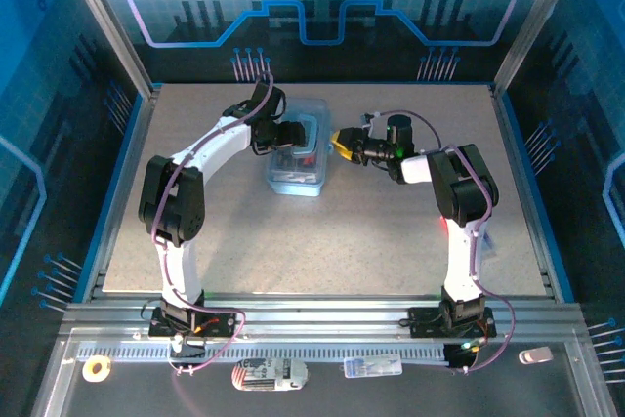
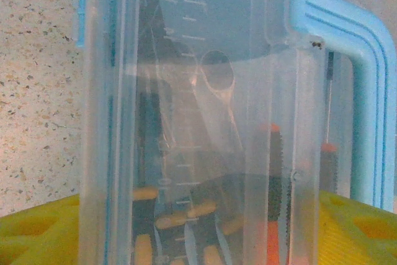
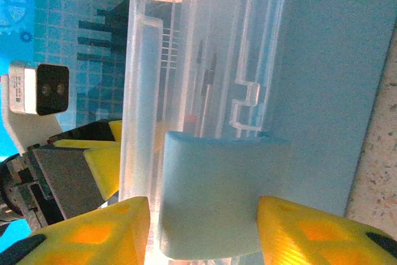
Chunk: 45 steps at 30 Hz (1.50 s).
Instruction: Pack the tool kit
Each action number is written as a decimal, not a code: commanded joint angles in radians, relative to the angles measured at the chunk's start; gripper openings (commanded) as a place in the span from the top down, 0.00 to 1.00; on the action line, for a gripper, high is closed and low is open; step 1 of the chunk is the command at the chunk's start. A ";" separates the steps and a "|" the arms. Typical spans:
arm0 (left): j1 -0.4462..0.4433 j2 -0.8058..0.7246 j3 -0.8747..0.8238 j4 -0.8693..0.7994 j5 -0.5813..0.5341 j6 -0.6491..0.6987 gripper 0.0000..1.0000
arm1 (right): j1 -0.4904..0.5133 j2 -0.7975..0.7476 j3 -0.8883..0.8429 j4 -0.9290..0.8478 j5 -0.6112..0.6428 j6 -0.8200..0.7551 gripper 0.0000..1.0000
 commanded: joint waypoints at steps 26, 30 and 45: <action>-0.020 0.173 -0.112 -0.117 0.067 -0.001 0.49 | 0.074 -0.026 0.122 -0.462 0.184 -0.289 0.64; -0.020 0.173 -0.119 -0.113 0.062 0.003 0.49 | 0.079 -0.055 0.144 -0.596 0.255 -0.375 0.64; -0.023 0.174 -0.121 -0.110 0.066 0.002 0.49 | 0.081 -0.063 0.149 -0.665 0.286 -0.415 0.63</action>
